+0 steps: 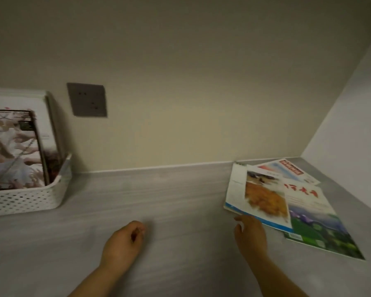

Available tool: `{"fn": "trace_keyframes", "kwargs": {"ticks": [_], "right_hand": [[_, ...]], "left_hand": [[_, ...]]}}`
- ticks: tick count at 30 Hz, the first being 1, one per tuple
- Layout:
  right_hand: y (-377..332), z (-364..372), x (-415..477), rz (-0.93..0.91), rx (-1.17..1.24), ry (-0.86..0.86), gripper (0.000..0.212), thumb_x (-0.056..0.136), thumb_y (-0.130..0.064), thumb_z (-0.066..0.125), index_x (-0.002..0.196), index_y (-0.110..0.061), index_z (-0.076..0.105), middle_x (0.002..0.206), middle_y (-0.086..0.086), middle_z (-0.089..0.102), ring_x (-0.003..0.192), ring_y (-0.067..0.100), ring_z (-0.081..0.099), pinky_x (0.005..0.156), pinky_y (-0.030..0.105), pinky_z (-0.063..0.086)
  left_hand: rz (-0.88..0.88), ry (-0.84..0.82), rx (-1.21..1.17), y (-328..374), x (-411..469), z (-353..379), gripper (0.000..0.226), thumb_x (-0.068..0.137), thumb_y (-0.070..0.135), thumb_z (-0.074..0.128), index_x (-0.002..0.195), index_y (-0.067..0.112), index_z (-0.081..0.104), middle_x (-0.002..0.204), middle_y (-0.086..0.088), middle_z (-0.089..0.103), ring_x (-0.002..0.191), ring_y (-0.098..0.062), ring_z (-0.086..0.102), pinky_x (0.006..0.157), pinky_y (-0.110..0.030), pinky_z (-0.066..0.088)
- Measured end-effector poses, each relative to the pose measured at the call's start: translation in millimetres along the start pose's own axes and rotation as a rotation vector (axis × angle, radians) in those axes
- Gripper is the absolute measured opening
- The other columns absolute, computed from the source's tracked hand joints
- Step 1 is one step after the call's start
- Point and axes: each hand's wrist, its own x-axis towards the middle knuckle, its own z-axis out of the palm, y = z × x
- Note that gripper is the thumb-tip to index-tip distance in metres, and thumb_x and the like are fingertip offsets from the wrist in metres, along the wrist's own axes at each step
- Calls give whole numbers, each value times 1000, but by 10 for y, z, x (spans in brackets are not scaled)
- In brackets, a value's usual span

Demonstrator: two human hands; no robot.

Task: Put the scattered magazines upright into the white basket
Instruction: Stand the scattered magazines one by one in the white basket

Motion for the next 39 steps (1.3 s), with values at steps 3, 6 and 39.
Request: {"fn": "trace_keyframes", "kwargs": {"ticks": [3,6,39], "right_hand": [[727,-291,179,95,-144,18,37,88,-17,48,125,-17,47,135,7,47,124,23,41,104,33,33],[1256,-414,295,191,-221,-17,57,90,-28,41,141,-17,18,150,7,25,137,25,22,113,37,19],[1797,-265,462,150,-218,-209,64,89,-53,21,142,-29,-6,155,-8,-9,141,23,-16,111,42,-15]], "left_hand": [[36,-71,73,304,26,531,38,84,13,53,65,43,40,77,4,57,81,-22,60,67,-22,37],[60,-157,151,535,39,975,21,86,15,51,89,33,61,101,-3,64,100,-21,60,76,-21,39],[-295,-351,36,1778,1536,2603,41,82,18,60,117,-2,52,126,-22,55,110,-35,55,83,-33,43]]}}
